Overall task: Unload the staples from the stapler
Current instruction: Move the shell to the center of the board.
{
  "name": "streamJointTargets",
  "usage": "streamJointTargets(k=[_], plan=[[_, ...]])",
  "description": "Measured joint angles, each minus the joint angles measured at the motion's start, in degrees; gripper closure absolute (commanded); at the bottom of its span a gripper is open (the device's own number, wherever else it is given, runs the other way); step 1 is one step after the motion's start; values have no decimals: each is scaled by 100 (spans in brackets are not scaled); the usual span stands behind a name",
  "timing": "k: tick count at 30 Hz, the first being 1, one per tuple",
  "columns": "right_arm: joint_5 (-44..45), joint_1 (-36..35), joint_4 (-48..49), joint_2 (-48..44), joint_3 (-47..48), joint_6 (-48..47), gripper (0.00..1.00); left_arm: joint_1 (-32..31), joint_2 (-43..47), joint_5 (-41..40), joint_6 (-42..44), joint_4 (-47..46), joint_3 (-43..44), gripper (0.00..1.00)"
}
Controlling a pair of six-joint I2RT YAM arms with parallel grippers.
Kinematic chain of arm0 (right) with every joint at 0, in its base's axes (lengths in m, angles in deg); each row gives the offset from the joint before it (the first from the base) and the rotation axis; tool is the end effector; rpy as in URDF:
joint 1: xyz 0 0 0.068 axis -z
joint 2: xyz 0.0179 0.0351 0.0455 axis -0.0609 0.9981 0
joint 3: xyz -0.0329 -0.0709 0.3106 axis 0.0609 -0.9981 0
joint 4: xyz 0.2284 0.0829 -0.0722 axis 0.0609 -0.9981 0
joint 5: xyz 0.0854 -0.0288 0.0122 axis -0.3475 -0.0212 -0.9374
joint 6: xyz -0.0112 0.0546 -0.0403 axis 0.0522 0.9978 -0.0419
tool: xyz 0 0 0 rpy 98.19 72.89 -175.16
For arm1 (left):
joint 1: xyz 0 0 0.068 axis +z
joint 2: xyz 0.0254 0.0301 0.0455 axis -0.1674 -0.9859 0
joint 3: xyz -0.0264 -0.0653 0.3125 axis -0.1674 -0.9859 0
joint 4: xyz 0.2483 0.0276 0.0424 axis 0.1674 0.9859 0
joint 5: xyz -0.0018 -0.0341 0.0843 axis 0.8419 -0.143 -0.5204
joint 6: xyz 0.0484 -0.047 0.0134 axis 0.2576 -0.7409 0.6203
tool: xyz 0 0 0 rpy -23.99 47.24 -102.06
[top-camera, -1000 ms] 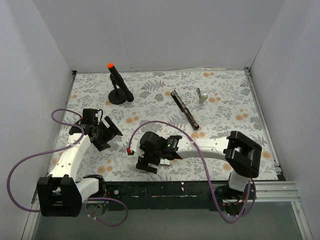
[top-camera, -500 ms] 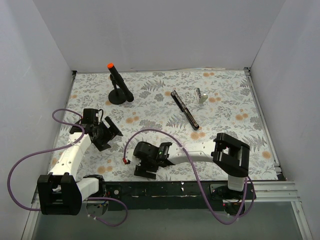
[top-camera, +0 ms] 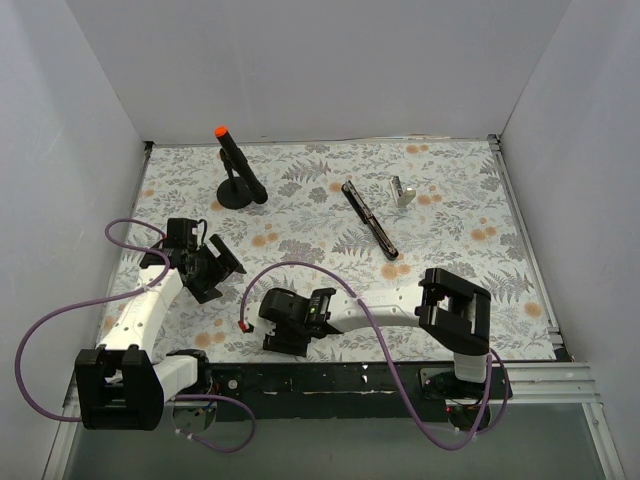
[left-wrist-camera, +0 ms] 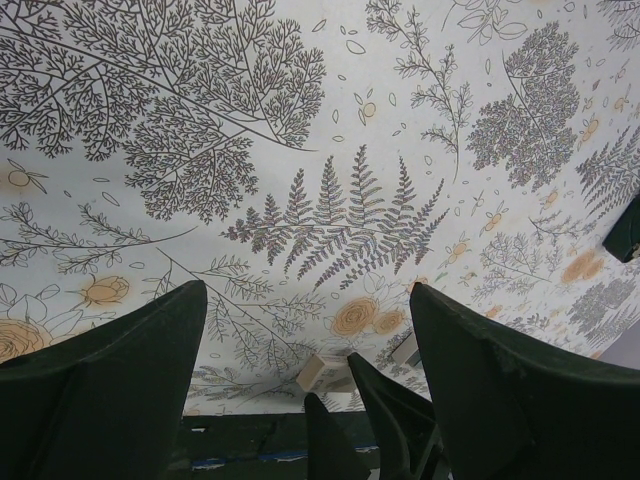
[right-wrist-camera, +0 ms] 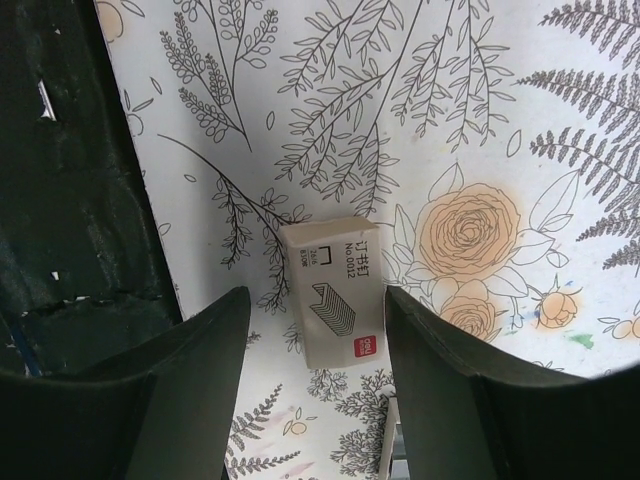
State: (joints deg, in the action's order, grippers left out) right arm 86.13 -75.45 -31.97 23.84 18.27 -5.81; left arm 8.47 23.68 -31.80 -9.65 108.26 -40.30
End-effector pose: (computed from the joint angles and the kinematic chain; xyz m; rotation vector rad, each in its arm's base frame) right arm 0.0805 0.3972 0.2084 -1.8117 1.9035 0.3753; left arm 0.1745 -0.0148 0.2480 -1.7606 2.2911 -0.6157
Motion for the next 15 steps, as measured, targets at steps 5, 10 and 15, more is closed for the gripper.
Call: streamJointTargets(k=[5, 10, 15], plan=[[46, -22, -17, 31, 42, 9, 40, 0, 0, 4, 0, 0, 0, 18], [127, -33, -20, 33, 46, 20, 43, 0, 0, 17, -2, -2, -2, 18], [232, -33, -22, 35, 52, 35, 45, 0, 0, 28, -13, -2, -2, 18]])
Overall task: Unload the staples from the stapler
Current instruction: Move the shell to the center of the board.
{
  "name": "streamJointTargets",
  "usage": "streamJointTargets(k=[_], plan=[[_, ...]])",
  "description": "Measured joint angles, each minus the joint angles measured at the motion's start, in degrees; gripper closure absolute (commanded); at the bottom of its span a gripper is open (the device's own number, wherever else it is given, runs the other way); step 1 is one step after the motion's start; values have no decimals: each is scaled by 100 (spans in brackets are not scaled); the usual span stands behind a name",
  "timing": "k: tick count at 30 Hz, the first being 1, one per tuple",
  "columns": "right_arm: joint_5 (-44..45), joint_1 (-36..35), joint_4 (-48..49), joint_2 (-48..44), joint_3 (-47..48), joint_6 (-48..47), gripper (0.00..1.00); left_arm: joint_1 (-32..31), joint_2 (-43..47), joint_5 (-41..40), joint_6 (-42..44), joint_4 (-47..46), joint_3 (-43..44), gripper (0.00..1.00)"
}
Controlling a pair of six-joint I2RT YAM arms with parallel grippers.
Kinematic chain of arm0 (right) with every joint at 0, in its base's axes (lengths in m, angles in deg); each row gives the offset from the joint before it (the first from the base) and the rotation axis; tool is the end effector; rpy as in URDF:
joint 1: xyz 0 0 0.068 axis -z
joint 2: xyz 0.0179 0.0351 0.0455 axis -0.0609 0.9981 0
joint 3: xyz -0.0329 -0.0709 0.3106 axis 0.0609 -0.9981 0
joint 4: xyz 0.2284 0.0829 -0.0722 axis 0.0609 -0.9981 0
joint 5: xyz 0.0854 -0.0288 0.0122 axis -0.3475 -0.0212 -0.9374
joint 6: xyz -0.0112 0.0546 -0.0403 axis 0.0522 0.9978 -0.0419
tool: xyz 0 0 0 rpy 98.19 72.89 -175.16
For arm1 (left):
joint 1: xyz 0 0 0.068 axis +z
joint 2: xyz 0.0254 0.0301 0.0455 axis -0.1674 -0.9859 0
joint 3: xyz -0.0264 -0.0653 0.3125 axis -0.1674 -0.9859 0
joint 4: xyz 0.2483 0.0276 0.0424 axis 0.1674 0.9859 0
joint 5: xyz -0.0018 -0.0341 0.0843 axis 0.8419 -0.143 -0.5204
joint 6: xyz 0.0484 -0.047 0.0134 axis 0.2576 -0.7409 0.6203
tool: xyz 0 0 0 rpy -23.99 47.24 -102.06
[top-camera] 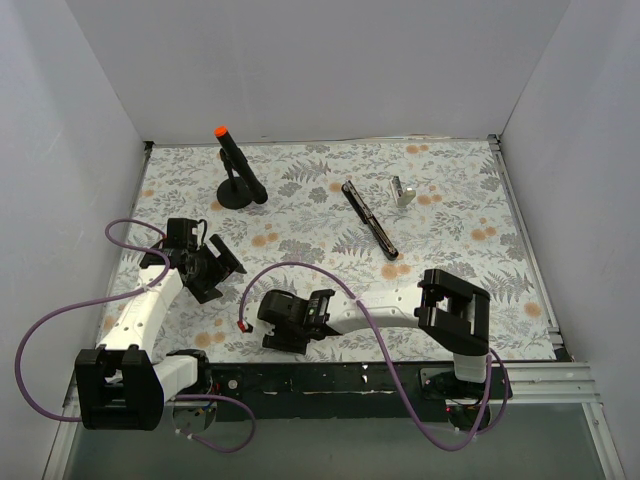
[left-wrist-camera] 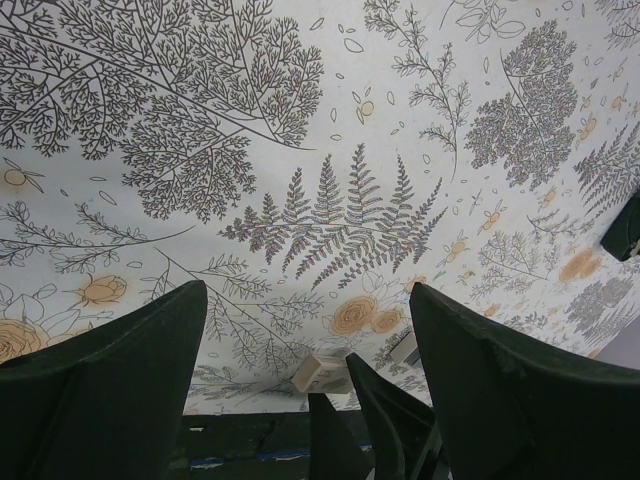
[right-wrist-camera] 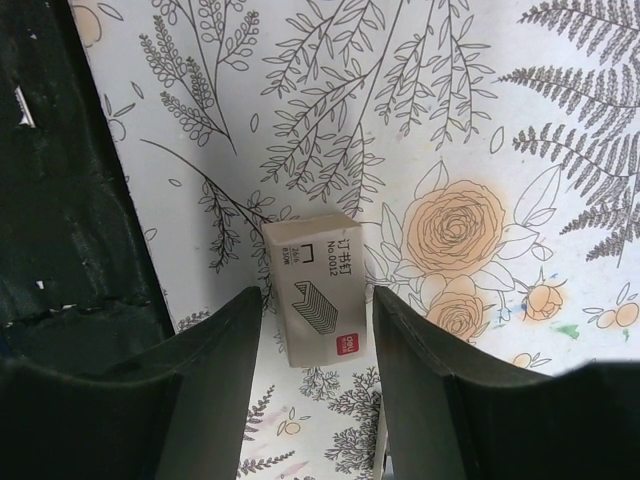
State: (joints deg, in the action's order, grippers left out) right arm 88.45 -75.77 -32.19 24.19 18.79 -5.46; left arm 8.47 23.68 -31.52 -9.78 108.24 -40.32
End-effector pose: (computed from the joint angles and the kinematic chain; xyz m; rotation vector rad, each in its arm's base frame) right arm 0.0809 0.3991 0.2086 -1.7899 1.9036 0.3330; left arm 0.1744 -0.0151 0.2479 -1.7635 2.2919 -0.6219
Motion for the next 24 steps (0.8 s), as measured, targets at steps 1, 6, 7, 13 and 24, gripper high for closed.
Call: streamJointTargets(k=[1, 6, 7, 13, 24], plan=[[31, 0, 0, 0, 0, 4, 46, 0, 0, 0, -2, 0, 0, 18], [170, 0, -24, 26, 35, 76, 49, 0, 0, 11, -2, 0, 0, 18], [203, 0, -26, 39, 52, 94, 50, 0, 0, 11, -2, 0, 0, 18], [341, 0, -24, 79, 96, 142, 54, 0, 0, 13, -2, -24, 0, 18], [680, 0, -155, 376, 505, 306, 57, 0, -11, 13, -7, -42, 0, 18]])
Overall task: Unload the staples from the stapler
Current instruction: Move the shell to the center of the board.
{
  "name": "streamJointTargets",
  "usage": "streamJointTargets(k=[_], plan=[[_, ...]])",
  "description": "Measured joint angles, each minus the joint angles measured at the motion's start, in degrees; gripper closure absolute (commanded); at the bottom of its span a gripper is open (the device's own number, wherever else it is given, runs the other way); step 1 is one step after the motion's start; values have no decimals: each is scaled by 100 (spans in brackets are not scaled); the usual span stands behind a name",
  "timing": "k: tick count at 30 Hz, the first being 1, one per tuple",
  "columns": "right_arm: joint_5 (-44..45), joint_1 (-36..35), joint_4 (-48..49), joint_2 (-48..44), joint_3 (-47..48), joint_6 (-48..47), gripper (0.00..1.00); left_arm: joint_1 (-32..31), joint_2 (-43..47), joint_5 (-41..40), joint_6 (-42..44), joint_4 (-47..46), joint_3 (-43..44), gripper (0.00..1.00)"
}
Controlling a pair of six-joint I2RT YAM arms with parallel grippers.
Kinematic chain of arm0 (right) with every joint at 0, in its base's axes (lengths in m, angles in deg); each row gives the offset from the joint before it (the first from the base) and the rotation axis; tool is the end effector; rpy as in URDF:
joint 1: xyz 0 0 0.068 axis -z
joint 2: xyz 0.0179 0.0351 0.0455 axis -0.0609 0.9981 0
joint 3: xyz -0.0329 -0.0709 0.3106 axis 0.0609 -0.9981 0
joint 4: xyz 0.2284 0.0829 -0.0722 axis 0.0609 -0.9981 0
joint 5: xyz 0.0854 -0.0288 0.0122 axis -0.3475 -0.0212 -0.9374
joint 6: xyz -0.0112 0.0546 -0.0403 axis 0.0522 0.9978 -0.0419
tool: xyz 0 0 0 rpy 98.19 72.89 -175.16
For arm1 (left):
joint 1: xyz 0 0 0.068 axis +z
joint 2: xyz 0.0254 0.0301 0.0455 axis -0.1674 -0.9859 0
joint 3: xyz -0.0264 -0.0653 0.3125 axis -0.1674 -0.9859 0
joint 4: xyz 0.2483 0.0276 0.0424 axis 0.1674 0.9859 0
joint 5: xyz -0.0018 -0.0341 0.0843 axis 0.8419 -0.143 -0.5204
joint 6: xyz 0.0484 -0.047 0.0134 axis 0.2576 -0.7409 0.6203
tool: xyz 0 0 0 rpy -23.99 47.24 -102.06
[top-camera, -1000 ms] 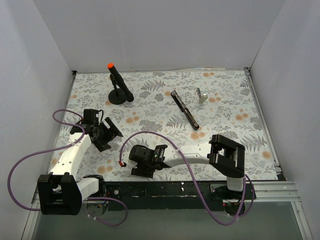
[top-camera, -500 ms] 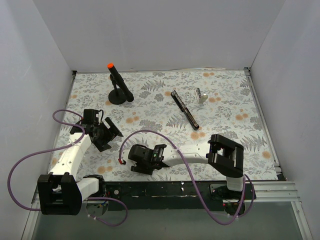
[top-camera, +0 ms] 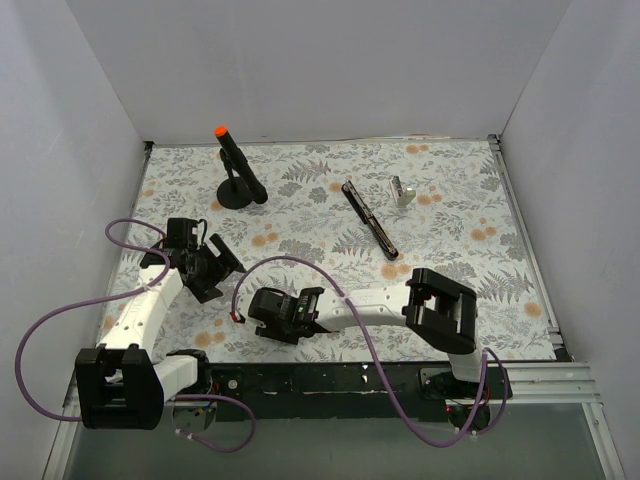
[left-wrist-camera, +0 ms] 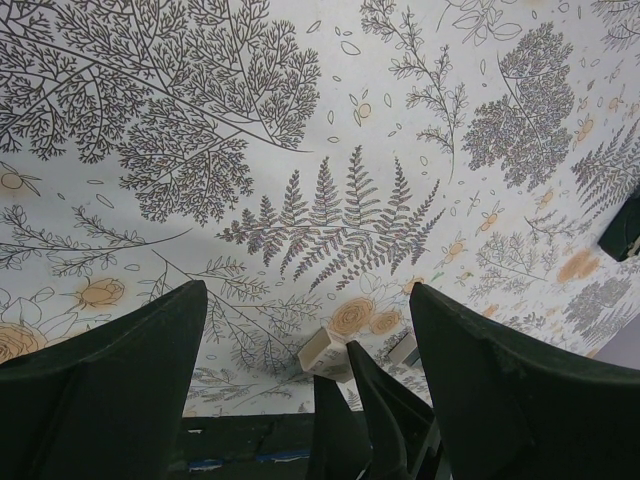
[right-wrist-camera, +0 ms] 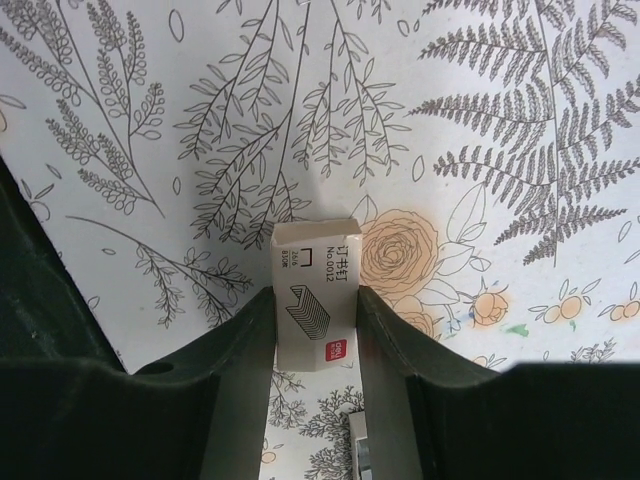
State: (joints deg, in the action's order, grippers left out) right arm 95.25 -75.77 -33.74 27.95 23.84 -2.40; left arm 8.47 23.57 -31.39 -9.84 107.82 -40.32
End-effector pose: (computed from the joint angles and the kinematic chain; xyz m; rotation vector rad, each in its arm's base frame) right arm 0.0911 0.4179 0.2074 -1.6752 1.9448 0.2183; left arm 0.1755 -0.0152 0.2480 -1.7610 2.2887 -0.6290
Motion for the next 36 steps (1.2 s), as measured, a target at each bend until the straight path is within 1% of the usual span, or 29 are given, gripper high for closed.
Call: streamJointTargets(k=[9, 15, 17, 18, 19, 22, 24, 27, 30, 31, 36], plan=[[280, 0, -131, 249, 341, 144, 57, 0, -63, -2, 0, 0, -11, 18], [328, 0, -131, 262, 361, 192, 56, 0, -63, 0, 0, -2, -11, 18], [332, 0, -131, 262, 361, 212, 50, 0, -66, 0, -2, -2, -11, 18], [332, 0, -131, 262, 361, 221, 48, 0, -66, 0, -2, -2, -11, 18], [334, 0, -127, 262, 361, 229, 44, 0, -63, 0, -2, -2, -11, 17], [302, 15, -103, 247, 361, 247, 37, 0, -63, 2, -2, -2, -11, 18], [236, 37, -76, 201, 317, 262, 36, 0, -63, 4, -2, -2, -11, 18], [72, 87, -37, 87, 173, 302, 38, 0, -63, 28, 0, -4, -11, 18], [-151, 155, -17, -125, -26, 380, 48, 0, -63, 59, 2, -9, -11, 18], [-214, 199, -22, -192, -59, 400, 49, 0, -63, 66, 2, -13, -11, 18], [-468, 407, 68, -396, -81, 444, 49, 0, -63, 94, 4, -39, -37, 18]])
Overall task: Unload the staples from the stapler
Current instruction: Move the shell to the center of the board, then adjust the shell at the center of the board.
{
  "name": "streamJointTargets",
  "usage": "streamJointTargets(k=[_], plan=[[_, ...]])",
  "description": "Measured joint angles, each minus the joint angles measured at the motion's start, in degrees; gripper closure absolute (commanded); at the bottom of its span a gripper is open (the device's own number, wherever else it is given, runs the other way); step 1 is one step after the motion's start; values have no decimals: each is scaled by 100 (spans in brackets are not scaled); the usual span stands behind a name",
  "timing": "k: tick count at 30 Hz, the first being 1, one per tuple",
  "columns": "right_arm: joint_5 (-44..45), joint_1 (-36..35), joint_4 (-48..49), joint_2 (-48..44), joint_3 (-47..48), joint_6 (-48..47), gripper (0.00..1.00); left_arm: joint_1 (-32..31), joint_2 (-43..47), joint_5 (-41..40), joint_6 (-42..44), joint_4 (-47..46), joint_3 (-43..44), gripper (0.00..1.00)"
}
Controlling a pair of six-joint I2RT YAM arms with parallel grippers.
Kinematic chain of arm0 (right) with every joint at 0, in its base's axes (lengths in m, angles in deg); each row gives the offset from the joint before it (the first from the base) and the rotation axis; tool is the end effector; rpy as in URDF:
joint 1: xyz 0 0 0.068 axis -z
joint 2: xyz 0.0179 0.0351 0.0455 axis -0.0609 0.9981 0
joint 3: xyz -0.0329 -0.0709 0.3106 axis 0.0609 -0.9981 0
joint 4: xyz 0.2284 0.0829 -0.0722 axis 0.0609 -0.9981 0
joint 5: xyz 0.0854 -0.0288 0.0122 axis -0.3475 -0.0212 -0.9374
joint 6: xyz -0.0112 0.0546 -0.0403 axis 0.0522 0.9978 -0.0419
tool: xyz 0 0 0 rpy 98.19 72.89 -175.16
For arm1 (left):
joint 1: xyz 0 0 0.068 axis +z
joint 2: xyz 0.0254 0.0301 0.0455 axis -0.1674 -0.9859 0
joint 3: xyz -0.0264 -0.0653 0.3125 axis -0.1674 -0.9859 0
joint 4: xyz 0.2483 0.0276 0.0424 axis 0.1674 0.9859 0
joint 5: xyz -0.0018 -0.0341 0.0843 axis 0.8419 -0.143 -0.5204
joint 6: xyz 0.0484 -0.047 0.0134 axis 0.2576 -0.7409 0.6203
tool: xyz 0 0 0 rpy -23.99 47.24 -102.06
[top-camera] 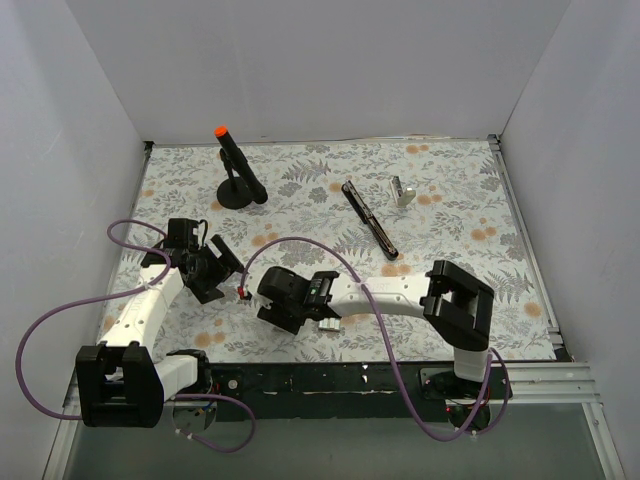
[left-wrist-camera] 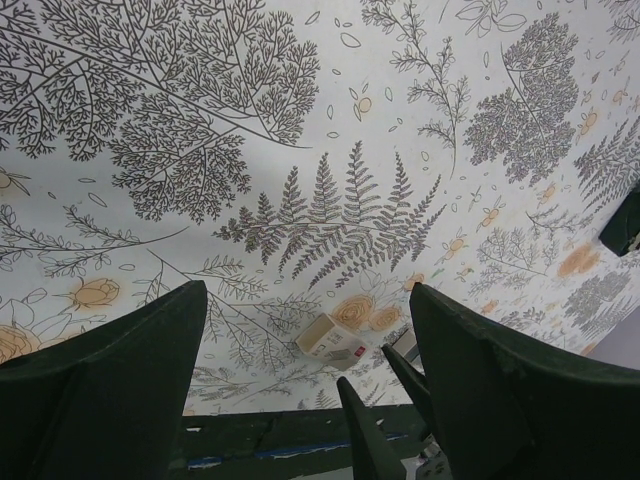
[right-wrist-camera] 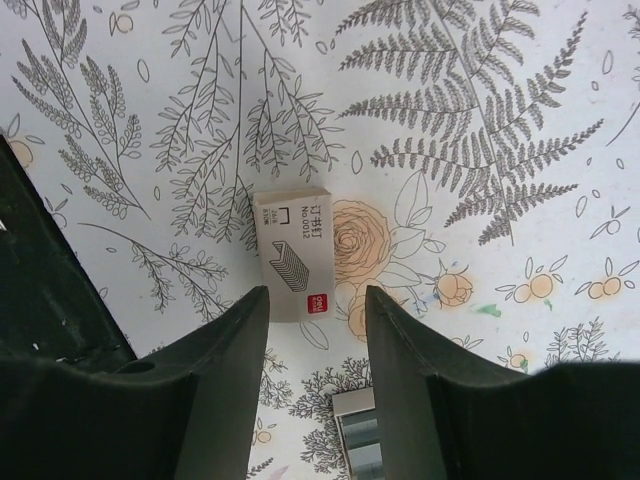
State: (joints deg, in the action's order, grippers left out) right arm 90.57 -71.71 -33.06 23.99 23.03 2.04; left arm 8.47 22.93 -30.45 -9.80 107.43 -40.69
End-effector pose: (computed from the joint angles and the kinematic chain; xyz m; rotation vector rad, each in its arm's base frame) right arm 0.1140 0.4036 0.2313 -1.5334 2.0331 0.3587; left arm 0.1768 -0.0161 0.2449 -1.7677 2.3045 -0.6404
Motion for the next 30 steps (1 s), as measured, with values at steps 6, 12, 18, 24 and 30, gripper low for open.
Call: streamJointTargets(k=[6, 12, 18, 24, 30], plan=[[-192, 181, 149, -133, -72, 166, 53, 0, -2, 37, 2, -4, -52, 28], [-494, 472, 387, -188, -280, 304, 68, -4, 144, 490, -243, -232, -501, 69], [-986, 1032, 518, -522, -732, 511, 79, -592, 1126, 1027, -1088, -352, -1692, 100], [-1530, 1213, 708, -505, -741, 562, 80, -1488, 1613, 1259, -2109, -975, -2734, 100], [-1965, 1196, 791, -190, -739, 621, 80, -1696, 1416, 1300, -2496, -1429, -2855, 100]])
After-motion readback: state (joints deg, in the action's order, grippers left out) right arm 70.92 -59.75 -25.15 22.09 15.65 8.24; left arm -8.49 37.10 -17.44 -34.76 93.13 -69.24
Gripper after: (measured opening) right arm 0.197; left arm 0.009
